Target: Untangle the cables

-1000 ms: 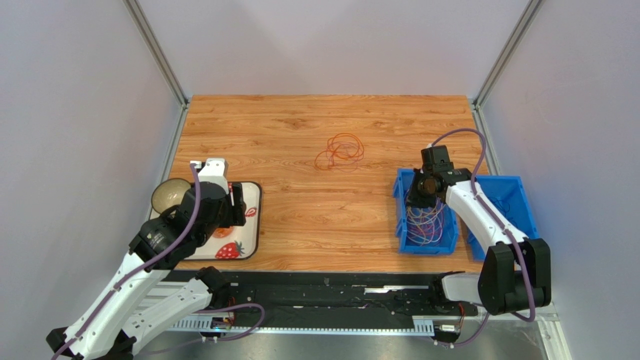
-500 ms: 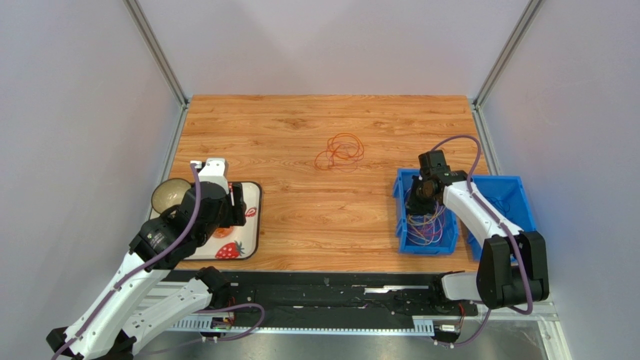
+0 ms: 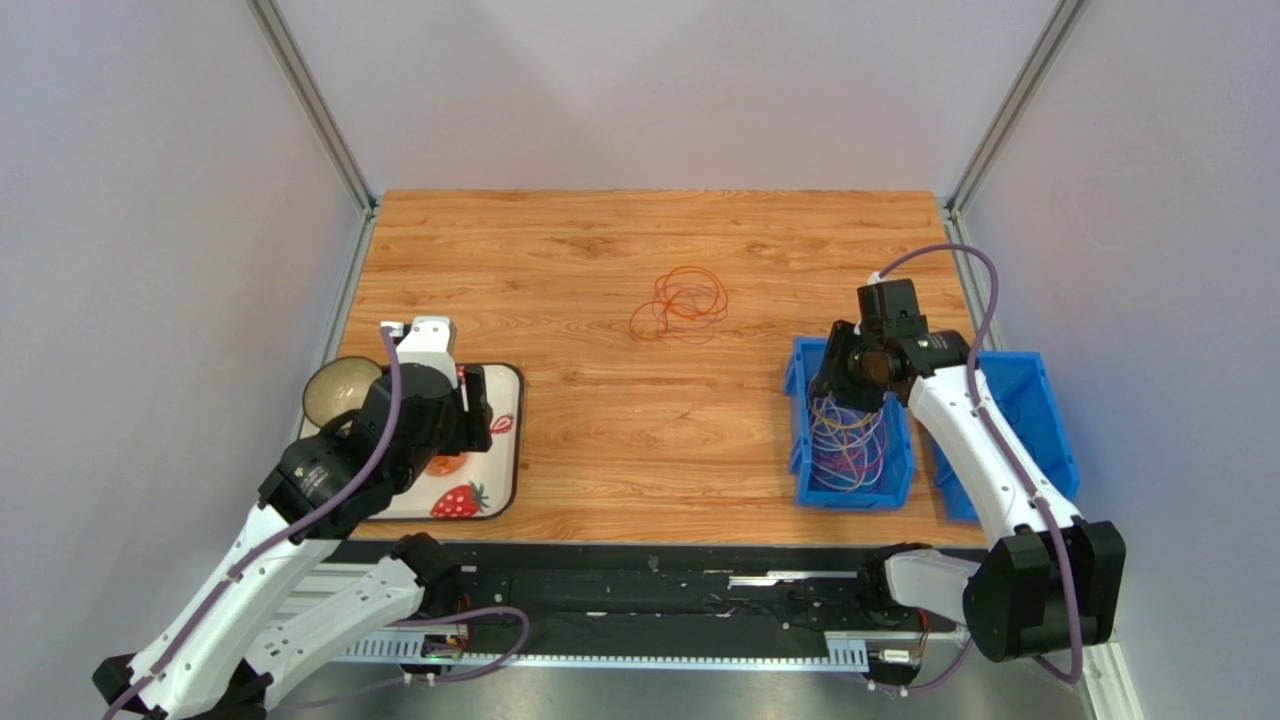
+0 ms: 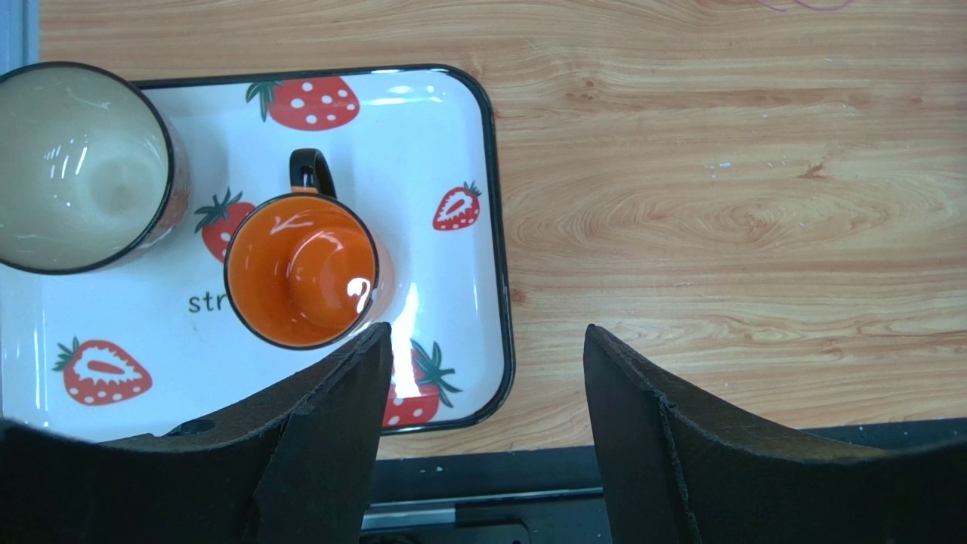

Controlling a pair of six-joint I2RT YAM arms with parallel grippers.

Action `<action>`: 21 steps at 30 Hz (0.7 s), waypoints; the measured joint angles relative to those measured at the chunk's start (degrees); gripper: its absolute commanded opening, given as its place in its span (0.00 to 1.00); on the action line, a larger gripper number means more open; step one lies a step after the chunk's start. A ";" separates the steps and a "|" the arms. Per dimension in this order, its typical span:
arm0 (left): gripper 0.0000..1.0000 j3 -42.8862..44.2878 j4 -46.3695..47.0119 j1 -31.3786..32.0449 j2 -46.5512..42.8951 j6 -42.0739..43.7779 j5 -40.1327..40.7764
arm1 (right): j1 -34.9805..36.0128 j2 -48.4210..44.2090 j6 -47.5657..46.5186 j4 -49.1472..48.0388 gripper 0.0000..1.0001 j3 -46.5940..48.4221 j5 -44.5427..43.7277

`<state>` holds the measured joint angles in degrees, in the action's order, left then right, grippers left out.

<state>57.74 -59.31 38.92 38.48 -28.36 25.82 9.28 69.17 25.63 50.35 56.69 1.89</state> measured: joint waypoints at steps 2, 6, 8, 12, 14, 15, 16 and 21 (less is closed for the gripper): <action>0.71 0.00 -0.02 0.00 0.00 0.00 0.00 | 0.02 -0.85 0.00 0.63 0.39 0.83 -0.37; 0.71 0.00 0.00 0.00 0.00 0.00 0.00 | 0.02 -2.45 -0.04 1.31 0.16 2.21 -0.94; 0.71 0.00 0.00 0.00 0.00 0.00 0.00 | 0.02 -3.08 0.09 1.31 0.03 2.21 -1.03; 0.71 0.00 0.00 0.00 0.00 0.00 0.00 | 0.02 -4.94 0.92 -0.24 0.00 -1.22 -1.16; 0.71 0.00 0.00 0.00 0.00 0.00 0.00 | 0.02 -5.46 1.33 -0.39 0.00 -4.07 -1.09; 0.71 0.00 -0.02 0.00 0.00 0.00 0.00 | 0.02 -5.44 1.60 -0.57 0.00 -5.77 -1.01; 0.71 0.00 0.00 0.00 0.00 0.00 0.00 | 0.00 -5.11 1.79 -0.46 0.00 -6.88 -0.98; 0.71 0.00 0.00 0.00 0.00 0.00 0.00 | -0.13 -1.81 3.26 -1.62 0.00 -8.52 -3.21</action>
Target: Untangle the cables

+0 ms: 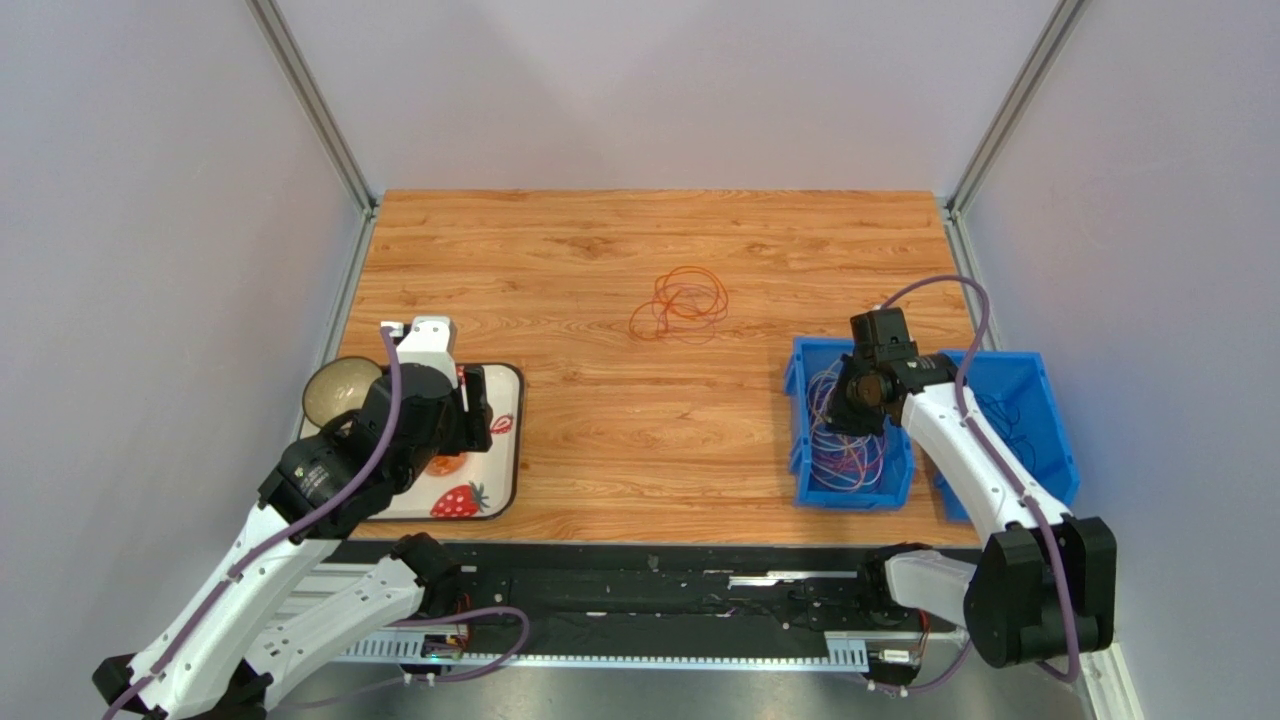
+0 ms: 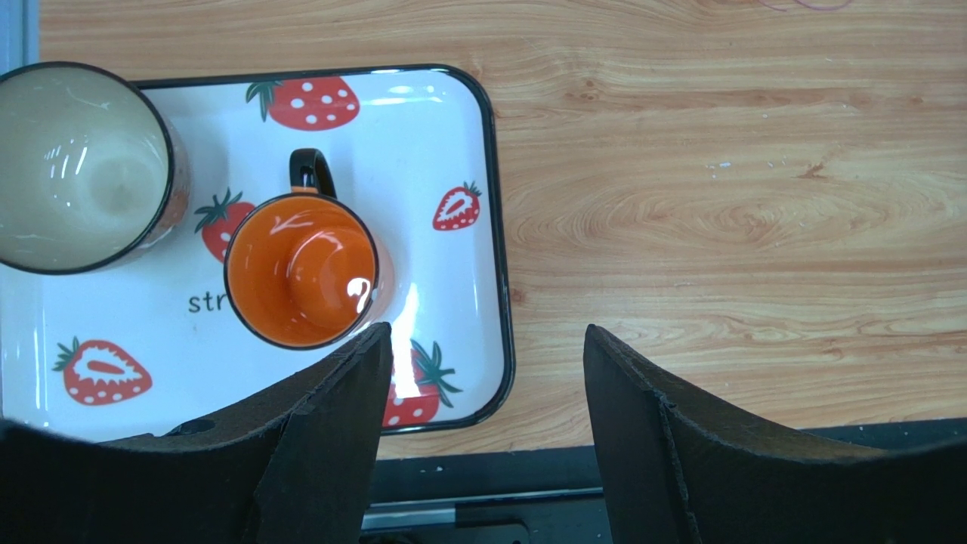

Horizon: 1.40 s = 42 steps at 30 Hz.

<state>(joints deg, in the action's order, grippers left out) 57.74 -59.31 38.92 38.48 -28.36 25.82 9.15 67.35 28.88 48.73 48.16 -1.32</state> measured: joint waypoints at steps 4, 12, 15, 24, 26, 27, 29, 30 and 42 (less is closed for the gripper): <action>0.71 0.00 0.00 0.00 0.00 0.00 0.02 | -0.63 1.68 0.92 -1.05 0.00 0.00 -2.69; 0.72 -0.11 0.04 0.00 0.57 0.00 -0.02 | -0.22 -4.85 1.36 0.31 0.07 2.47 -3.65; 0.72 -0.35 0.87 0.00 2.29 0.31 -0.72 | 2.34 -8.66 1.38 0.98 0.09 5.09 -4.22; 0.67 0.20 10.14 0.00 17.73 0.66 -8.02 | 17.53 -11.17 2.49 1.36 0.15 11.02 -7.78; 0.66 2.49 12.48 0.00 23.91 0.50 -8.87 | 19.37 -11.21 2.95 1.16 0.15 10.54 -7.76; 0.66 4.48 13.07 0.02 27.63 0.37 -8.87 | 20.11 -11.37 3.19 0.74 0.15 9.92 -7.67; 0.63 9.53 15.52 0.00 35.26 0.35 -8.81 | 21.20 -12.07 3.63 0.26 0.17 8.00 -7.39; 0.61 12.11 16.74 0.00 39.06 0.37 -8.81 | 21.62 -12.59 3.91 0.15 0.18 6.75 -7.10; 0.61 44.68 21.84 -0.44 75.10 0.79 -8.87 | 22.18 -17.59 3.52 0.26 0.31 2.01 -6.49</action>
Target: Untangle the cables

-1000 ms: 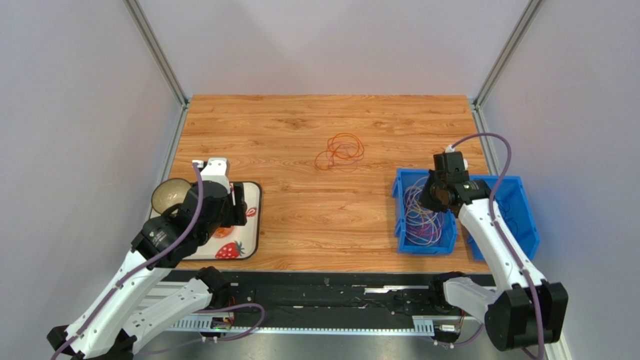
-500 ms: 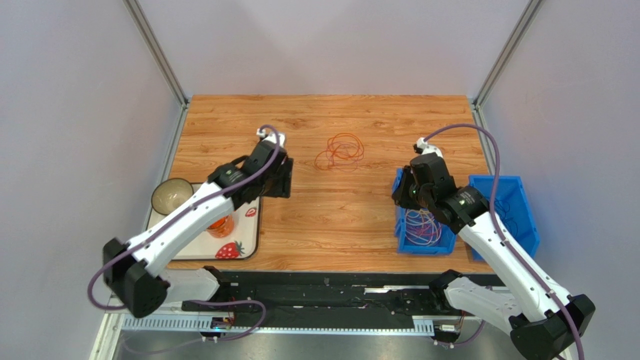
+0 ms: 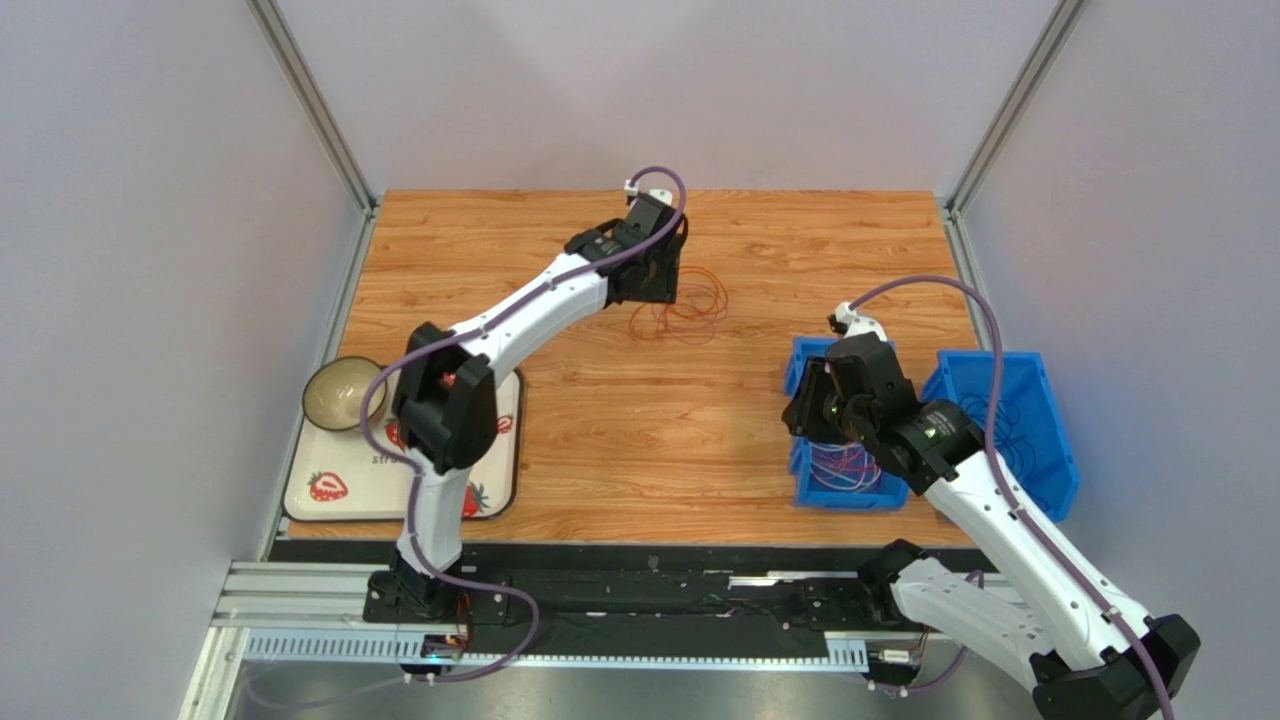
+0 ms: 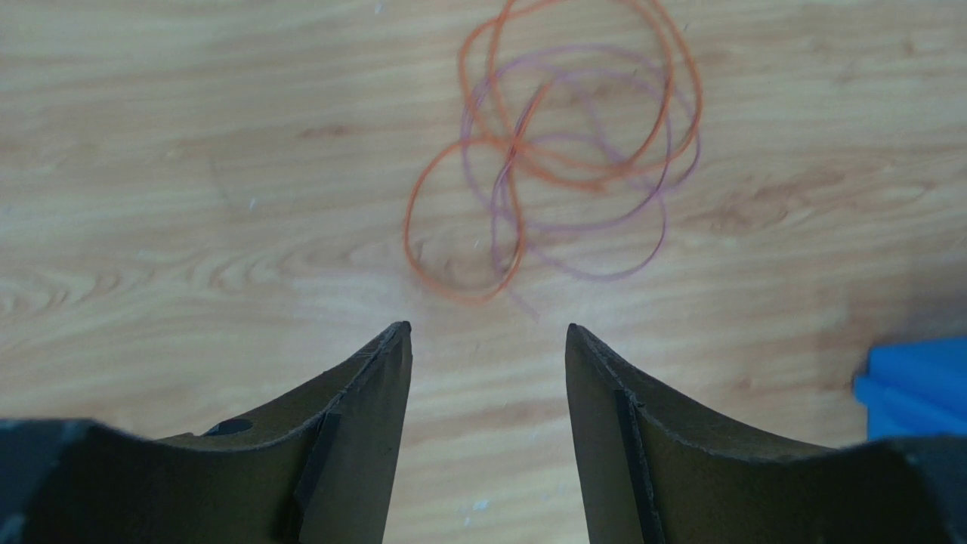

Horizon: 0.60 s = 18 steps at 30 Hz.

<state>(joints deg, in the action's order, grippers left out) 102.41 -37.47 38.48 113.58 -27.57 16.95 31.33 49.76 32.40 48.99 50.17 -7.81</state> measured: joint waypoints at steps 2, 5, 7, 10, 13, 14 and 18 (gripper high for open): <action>0.61 6.25 -0.42 -0.70 5.18 0.09 -0.74 | 0.00 -0.04 -0.33 -0.07 0.32 -0.13 0.46; 0.63 12.70 -0.70 -2.12 10.93 0.50 -2.82 | 0.00 -0.20 -0.85 -0.33 0.33 -0.90 1.07; 0.64 16.04 -0.50 -3.48 14.29 1.14 -4.66 | 0.00 -0.37 -1.16 -0.42 0.33 -1.62 1.49; 0.66 20.96 -0.96 -5.68 19.12 2.43 -8.52 | 0.00 -0.52 -1.40 -0.57 0.33 -2.43 2.12; 0.68 24.59 -0.83 -7.65 23.19 3.63 -11.78 | 0.00 -0.61 -1.42 -1.09 0.33 -2.89 2.95; 0.68 25.31 -0.72 -8.31 24.37 3.93 -12.79 | 0.00 -0.63 -1.42 -1.49 0.33 -3.04 3.32; 0.67 27.19 -0.55 -10.21 27.58 4.70 -16.24 | 0.00 -0.57 -1.42 -2.71 0.32 -3.78 4.33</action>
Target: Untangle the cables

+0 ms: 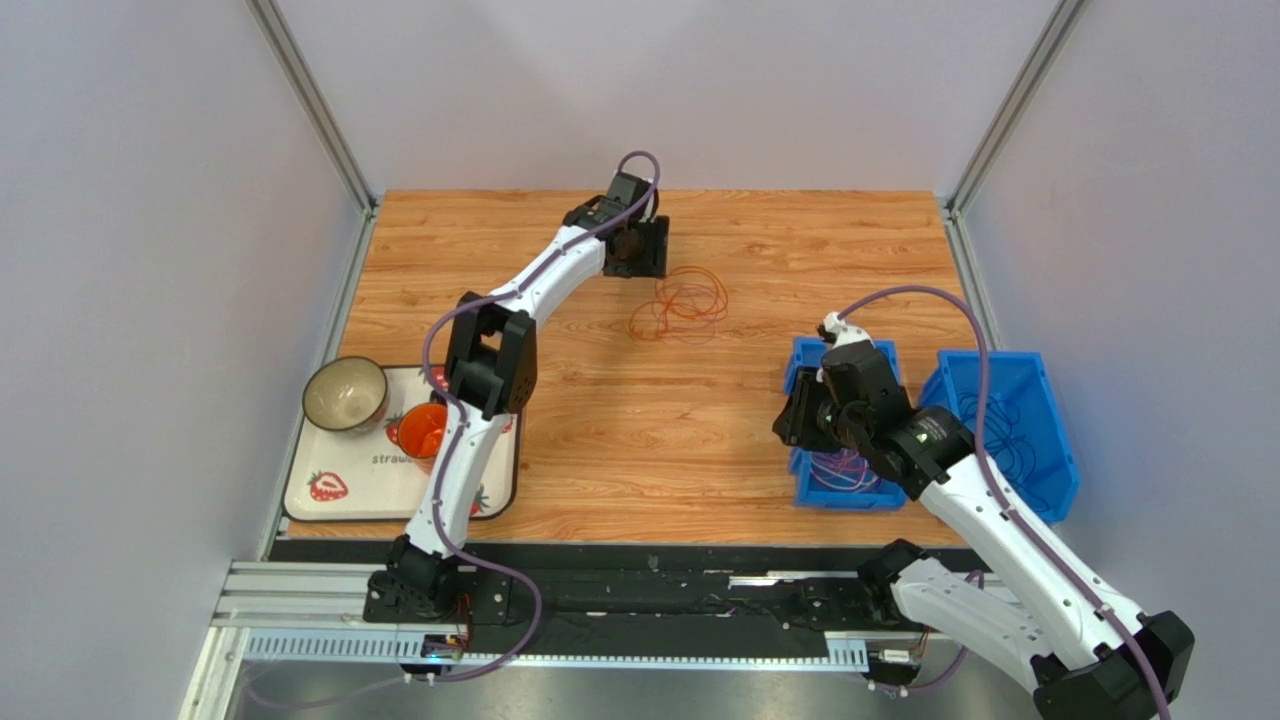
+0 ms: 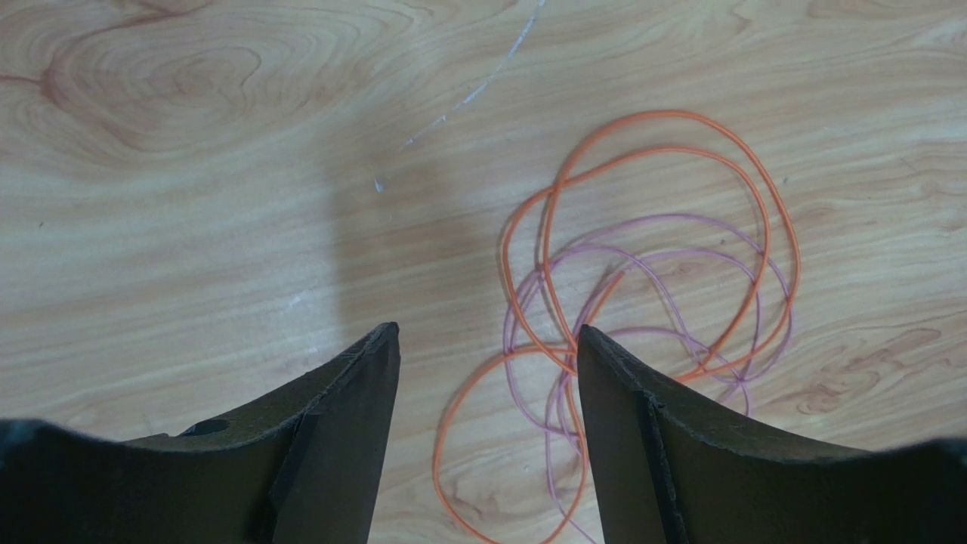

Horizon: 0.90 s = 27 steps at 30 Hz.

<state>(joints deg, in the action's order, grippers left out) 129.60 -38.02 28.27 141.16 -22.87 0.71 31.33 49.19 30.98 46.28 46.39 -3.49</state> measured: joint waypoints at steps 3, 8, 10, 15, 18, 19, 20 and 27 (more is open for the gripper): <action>0.66 2.91 -0.31 -0.87 2.58 0.37 -2.25 | 0.00 0.31 -0.11 -0.90 0.32 -0.52 0.57; 0.64 5.27 0.17 -0.92 5.25 0.52 -6.12 | 0.00 0.87 -0.24 -2.34 0.31 -1.55 1.22; 0.63 5.62 0.15 -0.87 5.88 0.50 -7.52 | 0.00 1.29 -0.26 -2.67 0.31 -1.86 1.49; 0.57 8.44 0.02 -0.87 8.66 -0.07 -9.79 | 0.00 1.46 -0.39 -3.10 0.31 -2.34 1.75; 0.54 9.88 -0.57 -0.87 9.75 -0.66 -10.78 | 0.00 1.81 -0.42 -3.61 0.31 -2.43 2.05; 0.53 10.47 -0.83 -0.87 10.03 -0.85 -10.78 | 0.00 1.99 -0.44 -3.78 0.31 -2.43 2.08; 0.51 10.84 -0.94 -0.87 10.23 -1.07 -10.75 | 0.00 2.16 -0.46 -3.82 0.31 -2.43 2.10; 0.01 11.47 -1.33 -0.90 11.28 -2.62 -10.88 | 0.00 2.32 -0.81 -3.93 0.31 -2.49 2.12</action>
<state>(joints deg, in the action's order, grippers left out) 141.08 -39.35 27.38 152.44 -25.50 -10.17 31.33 51.51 30.17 42.35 43.90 -1.37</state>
